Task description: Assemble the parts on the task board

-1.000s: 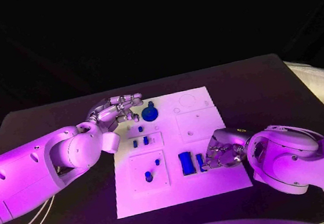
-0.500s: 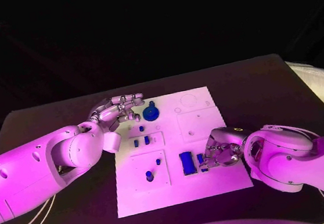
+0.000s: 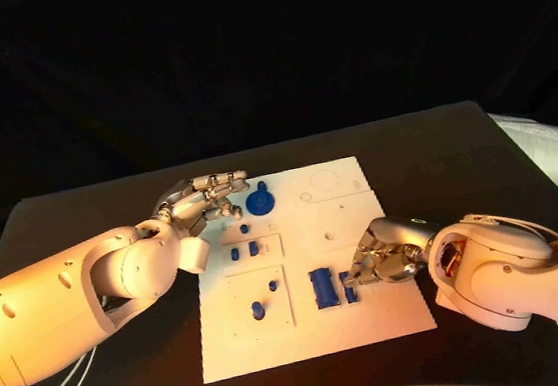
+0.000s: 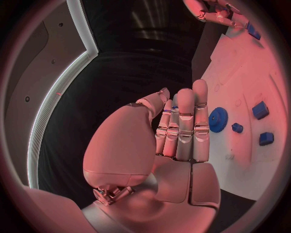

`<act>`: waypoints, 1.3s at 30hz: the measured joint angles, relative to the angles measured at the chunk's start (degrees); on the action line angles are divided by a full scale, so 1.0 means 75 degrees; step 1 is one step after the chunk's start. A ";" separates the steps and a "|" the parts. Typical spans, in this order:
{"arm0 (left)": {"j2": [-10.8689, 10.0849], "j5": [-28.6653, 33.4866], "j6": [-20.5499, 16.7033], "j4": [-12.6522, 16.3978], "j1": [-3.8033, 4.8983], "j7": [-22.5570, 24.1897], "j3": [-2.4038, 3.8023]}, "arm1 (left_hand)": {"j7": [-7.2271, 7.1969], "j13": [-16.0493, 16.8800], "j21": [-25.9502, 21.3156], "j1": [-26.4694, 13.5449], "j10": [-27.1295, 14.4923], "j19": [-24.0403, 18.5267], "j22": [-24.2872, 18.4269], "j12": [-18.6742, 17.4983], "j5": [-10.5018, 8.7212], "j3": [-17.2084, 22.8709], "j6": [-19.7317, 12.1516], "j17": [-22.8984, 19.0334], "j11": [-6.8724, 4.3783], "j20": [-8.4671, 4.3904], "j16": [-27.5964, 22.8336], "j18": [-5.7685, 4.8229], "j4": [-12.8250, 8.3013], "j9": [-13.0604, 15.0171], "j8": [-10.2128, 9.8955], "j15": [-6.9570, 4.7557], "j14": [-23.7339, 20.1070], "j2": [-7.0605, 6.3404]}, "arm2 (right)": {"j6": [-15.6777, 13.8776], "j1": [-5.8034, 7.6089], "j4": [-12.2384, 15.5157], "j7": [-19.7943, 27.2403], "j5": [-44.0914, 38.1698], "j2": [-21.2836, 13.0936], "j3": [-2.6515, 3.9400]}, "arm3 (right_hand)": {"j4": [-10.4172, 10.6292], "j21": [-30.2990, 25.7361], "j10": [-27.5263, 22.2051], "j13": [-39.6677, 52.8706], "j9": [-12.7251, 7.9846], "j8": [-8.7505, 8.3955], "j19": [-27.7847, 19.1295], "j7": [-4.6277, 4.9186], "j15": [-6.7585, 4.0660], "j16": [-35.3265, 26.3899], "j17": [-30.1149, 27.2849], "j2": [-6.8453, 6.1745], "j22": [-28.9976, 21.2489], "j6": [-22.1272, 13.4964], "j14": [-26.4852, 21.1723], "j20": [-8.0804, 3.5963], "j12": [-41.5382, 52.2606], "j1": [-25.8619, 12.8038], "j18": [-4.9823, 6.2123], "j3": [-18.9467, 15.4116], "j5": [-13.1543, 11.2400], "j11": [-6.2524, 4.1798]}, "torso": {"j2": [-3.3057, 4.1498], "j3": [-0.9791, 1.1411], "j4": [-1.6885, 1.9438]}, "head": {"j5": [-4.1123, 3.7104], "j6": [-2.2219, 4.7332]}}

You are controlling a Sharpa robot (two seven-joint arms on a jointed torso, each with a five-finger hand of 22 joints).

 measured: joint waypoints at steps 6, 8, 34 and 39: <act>0.0035 0.0000 -0.0143 -0.0048 -0.0036 0.0149 -0.0002 | 0.0000 -0.0010 -0.0332 -0.0027 -0.0069 -0.0418 -0.0146 0.0121 0.0000 -0.0061 -0.0001 -0.0259 0.0013 0.0067 -0.0384 0.0001 -0.0061 0.0000 0.0051 0.0047 -0.0651 0.0027 | -0.0432 0.0481 -0.0795 0.1218 0.1596 0.0089 0.0012 | -0.0291 -0.0321 -0.0443 -0.0759 -0.0137 -0.0189 -0.0169 0.0184 0.0072 -0.0252 -0.0285 0.0206 -0.0426 -0.0396 -0.0014 0.0105 -0.1019 0.0677 0.0021 -0.0019 0.0251 0.0130 | -0.0111 -0.0042 0.0024 | -0.0045 0.0198; 0.0050 0.0000 -0.0254 -0.0098 -0.0040 0.0254 -0.0002 | 0.0000 -0.0032 -0.0654 0.0013 -0.0132 -0.0910 -0.0295 0.0127 0.0000 -0.0075 -0.0001 -0.0552 0.0075 0.0105 -0.0888 0.0000 -0.0075 0.0000 0.0053 0.0100 -0.1126 0.0067 | -0.0519 0.0677 -0.1251 0.1732 0.2436 0.0191 0.0011 | -0.0446 -0.0553 -0.0615 -0.1034 -0.0194 -0.0233 -0.0373 0.0220 0.0099 -0.0478 -0.0573 0.0278 -0.0763 -0.0489 0.0013 0.0118 -0.1361 0.0929 0.0115 0.0028 0.0253 0.0151 | -0.0170 -0.0064 0.0028 | -0.0051 0.0294; 0.0501 0.0010 -0.1486 -0.1018 -0.0032 0.1217 0.0015 | 0.0058 -0.0130 -0.3567 -0.0409 -0.1464 -0.3852 -0.3749 -0.0719 -0.0015 -0.0732 -0.0808 -0.3322 0.0568 0.1239 -0.6151 0.0008 -0.0078 -0.0062 -0.0320 0.1097 -0.2499 0.0299 | 0.0330 0.1083 -0.4932 0.5891 0.8709 0.1865 0.0100 | -0.1833 -0.8087 -0.2117 -0.7025 -0.1864 -0.0307 -0.2919 0.0854 0.1358 -0.9528 -0.8412 0.0629 -0.7315 -0.1292 -0.2900 0.1324 -0.5253 0.1134 0.0670 0.1123 -0.0094 0.1118 | -0.0722 -0.0070 0.0041 | 0.0042 0.1099; 0.0487 0.0008 -0.1549 -0.0934 -0.0070 0.1201 0.0018 | -0.0193 -0.0365 -0.3812 -0.2264 -0.2749 -0.4846 -0.4379 -0.1093 -0.0224 -0.1213 -0.2049 -0.3651 0.0330 0.0867 -0.6371 -0.0135 -0.0040 -0.0306 -0.0578 0.0877 -0.3725 0.0638 | 0.0245 0.1050 -0.4813 0.5880 0.8726 0.1816 0.0102 | -0.1891 -0.8470 -0.3549 -0.7392 -0.2200 -0.0559 -0.4209 0.0574 0.1168 -0.9771 -0.8780 0.0397 -0.7575 -0.2585 -0.4394 0.1024 -0.5533 -0.0778 0.0490 0.0993 -0.0318 0.0908 | -0.0751 -0.0068 0.0074 | 0.0029 0.1128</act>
